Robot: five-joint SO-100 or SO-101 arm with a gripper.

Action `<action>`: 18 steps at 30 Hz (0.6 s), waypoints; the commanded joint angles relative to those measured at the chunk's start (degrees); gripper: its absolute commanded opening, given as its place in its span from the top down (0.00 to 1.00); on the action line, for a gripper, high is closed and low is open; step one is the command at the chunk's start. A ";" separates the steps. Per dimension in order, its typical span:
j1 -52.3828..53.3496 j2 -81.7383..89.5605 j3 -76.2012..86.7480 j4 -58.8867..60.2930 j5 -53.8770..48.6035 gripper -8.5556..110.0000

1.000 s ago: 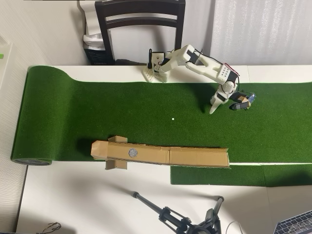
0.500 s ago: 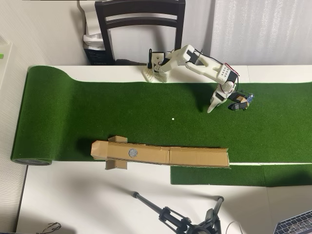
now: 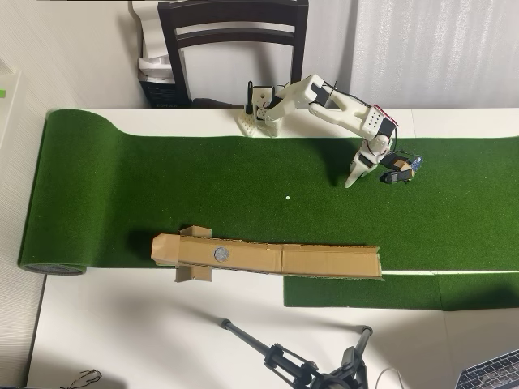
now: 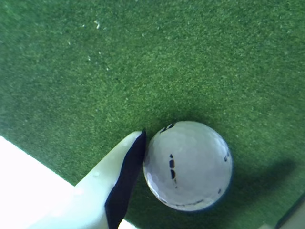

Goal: Pick up the golf ball and place it on the gray mark at the back.

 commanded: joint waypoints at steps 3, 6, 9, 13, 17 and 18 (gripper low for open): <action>-0.97 2.72 -5.10 -0.18 -0.44 0.46; -1.05 2.90 -5.10 -0.62 -0.44 0.46; -2.02 2.90 -5.19 -0.79 -0.35 0.46; -2.20 2.55 -5.19 -0.35 -0.09 0.46; -2.29 2.11 -5.19 -0.18 -0.26 0.46; -2.64 2.11 -5.19 0.00 0.00 0.46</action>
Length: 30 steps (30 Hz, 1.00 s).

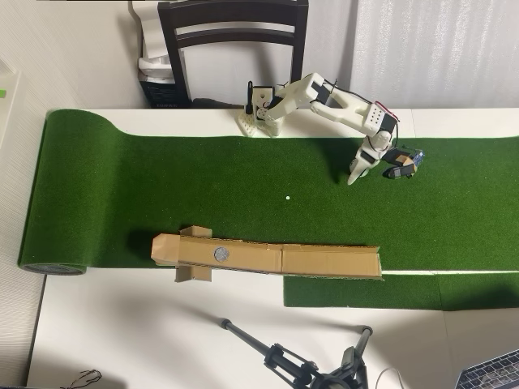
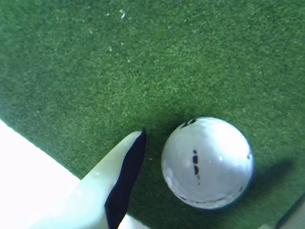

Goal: Pick up the golf ball and place it on the gray mark at the back.

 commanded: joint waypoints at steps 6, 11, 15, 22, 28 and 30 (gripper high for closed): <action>-0.88 2.02 -4.48 0.09 0.35 0.46; -0.79 1.85 -4.39 0.18 0.44 0.46; -0.53 -1.23 -4.75 0.26 0.44 0.46; -0.53 -3.16 -5.10 0.26 0.44 0.46; -0.79 -3.08 -5.10 0.26 0.44 0.48; -0.79 -3.08 -5.10 0.26 0.44 0.52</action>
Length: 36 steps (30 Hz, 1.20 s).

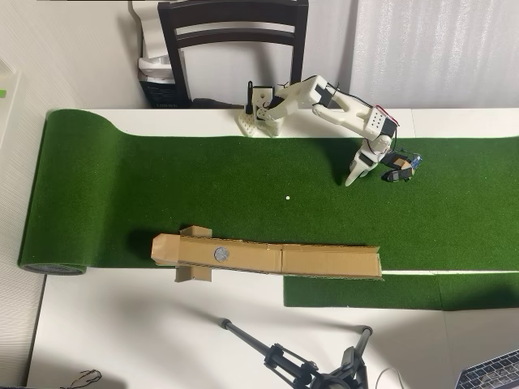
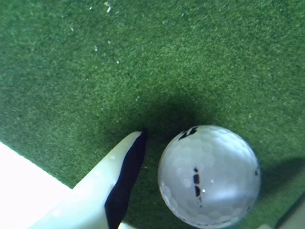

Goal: Pick up the golf ball and place it on the gray mark at the back.

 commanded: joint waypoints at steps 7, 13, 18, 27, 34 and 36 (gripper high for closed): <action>-0.35 1.14 -4.04 0.26 0.44 0.59; -0.18 1.23 -4.04 0.26 0.44 0.59; 0.00 1.32 -4.22 2.29 0.44 0.59; 1.41 1.23 -9.32 8.35 0.44 0.67; 1.41 0.88 -9.32 8.26 0.53 0.71; 1.41 1.05 -9.32 8.26 0.53 0.73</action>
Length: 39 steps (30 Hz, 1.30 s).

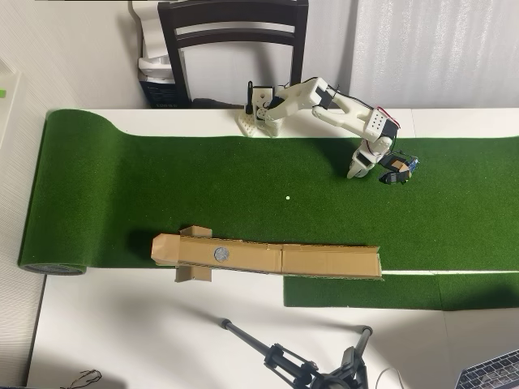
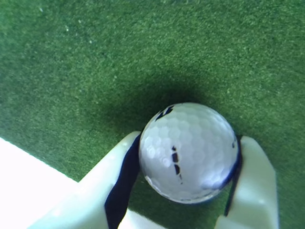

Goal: Pick up the golf ball and place it on the gray mark at the back.

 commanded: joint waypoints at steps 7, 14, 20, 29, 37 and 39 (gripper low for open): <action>0.97 2.11 -4.92 0.18 0.53 0.78; 1.14 2.20 -8.79 0.26 0.26 0.79; 3.43 2.29 -15.38 4.57 0.09 0.79; 12.48 4.31 -27.42 12.30 0.00 0.79; 24.17 10.81 -27.25 12.22 0.62 0.79; 27.42 11.95 -27.51 12.22 0.44 0.79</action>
